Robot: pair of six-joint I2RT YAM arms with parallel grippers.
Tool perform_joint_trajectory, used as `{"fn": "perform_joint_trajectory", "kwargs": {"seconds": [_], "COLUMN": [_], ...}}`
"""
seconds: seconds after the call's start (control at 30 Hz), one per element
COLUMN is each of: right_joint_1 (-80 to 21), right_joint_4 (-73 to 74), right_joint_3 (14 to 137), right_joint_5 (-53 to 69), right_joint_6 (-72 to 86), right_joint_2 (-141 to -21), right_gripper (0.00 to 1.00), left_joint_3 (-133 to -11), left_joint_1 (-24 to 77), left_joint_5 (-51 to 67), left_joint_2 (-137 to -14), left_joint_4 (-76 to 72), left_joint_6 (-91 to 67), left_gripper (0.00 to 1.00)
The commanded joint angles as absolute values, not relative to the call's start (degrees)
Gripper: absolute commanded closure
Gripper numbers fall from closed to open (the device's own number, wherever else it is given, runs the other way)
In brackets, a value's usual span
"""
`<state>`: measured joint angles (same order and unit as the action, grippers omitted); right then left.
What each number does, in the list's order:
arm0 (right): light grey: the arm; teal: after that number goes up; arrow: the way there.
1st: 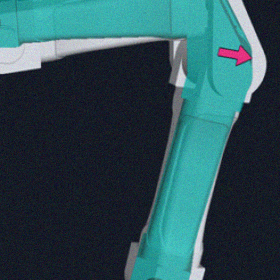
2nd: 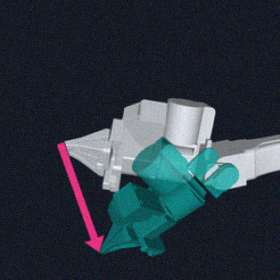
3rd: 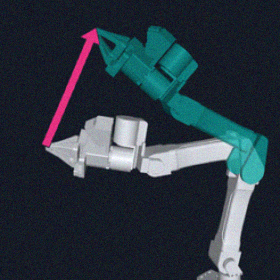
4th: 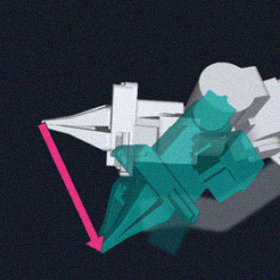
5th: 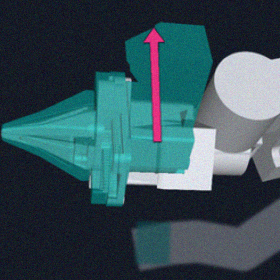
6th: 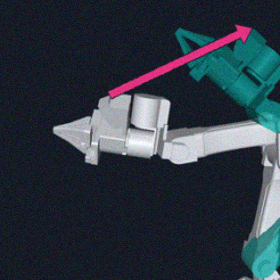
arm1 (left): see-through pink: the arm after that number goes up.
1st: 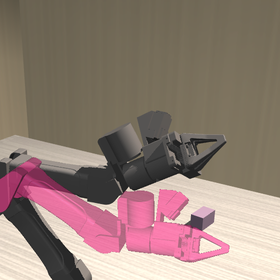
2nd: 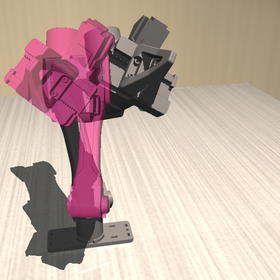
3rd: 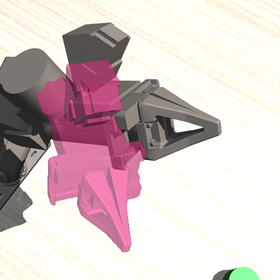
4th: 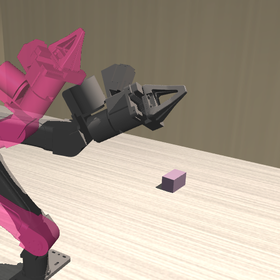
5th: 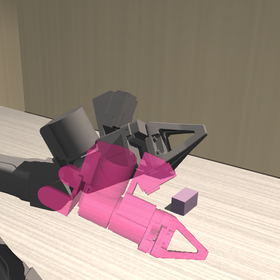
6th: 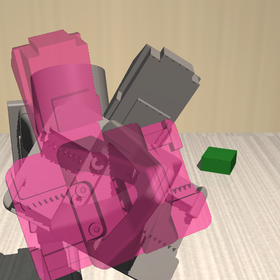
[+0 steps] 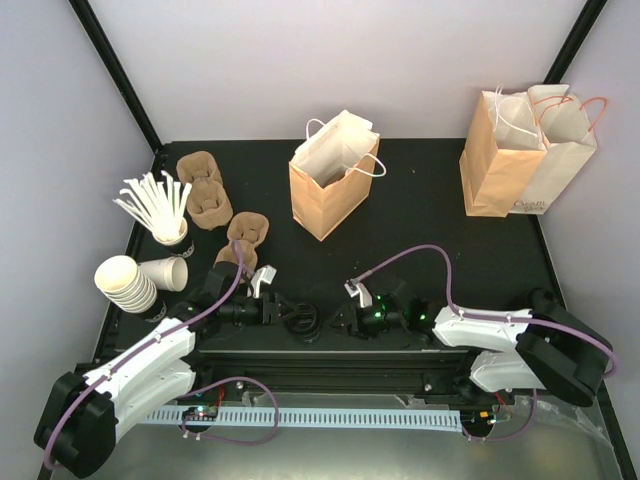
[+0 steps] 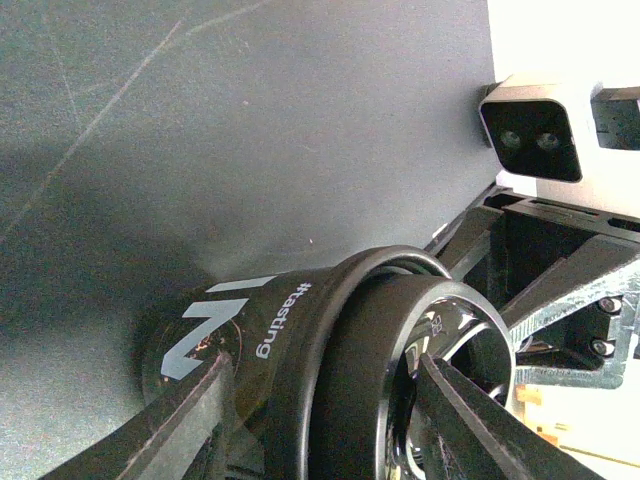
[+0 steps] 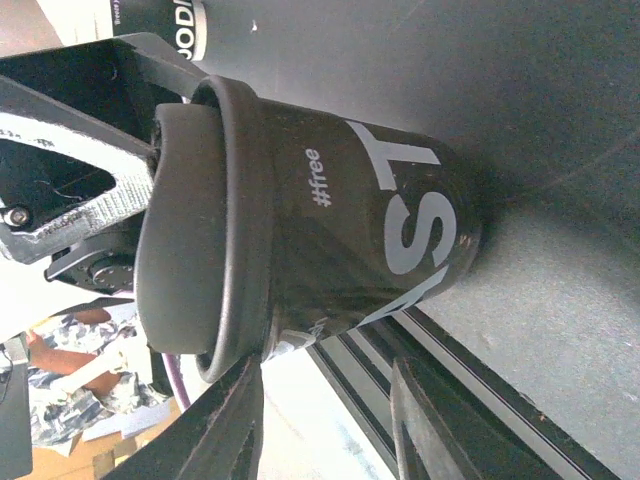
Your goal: Pack the takeout coffee
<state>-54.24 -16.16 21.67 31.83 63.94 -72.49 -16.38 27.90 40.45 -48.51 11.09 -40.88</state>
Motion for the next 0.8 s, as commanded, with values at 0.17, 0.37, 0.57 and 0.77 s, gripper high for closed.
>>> {"fn": "perform_joint_trajectory", "kwargs": {"seconds": [0.17,0.37,0.57,0.77], "right_joint_1": [-54.0,-53.8,-53.9,-53.9], "right_joint_4": [-21.5,-20.8,-22.4,-22.3], "right_joint_3": [23.1,24.2,24.7,24.6], "right_joint_5": [32.7,32.4,32.7,31.7], "right_joint_6": [64.1,63.5,64.0,64.7], "right_joint_2": [-72.4,-72.8,-74.2,-75.3], "right_gripper": [0.62,0.62,0.63,0.68], "left_joint_3": [-14.9,-14.9,-14.8,-14.4], "left_joint_1": [28.2,28.3,28.3,28.6], "left_joint_5": [35.2,35.4,35.4,35.3], "left_joint_2": [-50.1,-49.9,-49.7,-49.7], "left_joint_4": [19.4,19.6,19.6,19.1], "left_joint_6": [-39.8,-40.0,-40.1,-40.6], "left_gripper": [0.49,0.49,0.49,0.49]}}
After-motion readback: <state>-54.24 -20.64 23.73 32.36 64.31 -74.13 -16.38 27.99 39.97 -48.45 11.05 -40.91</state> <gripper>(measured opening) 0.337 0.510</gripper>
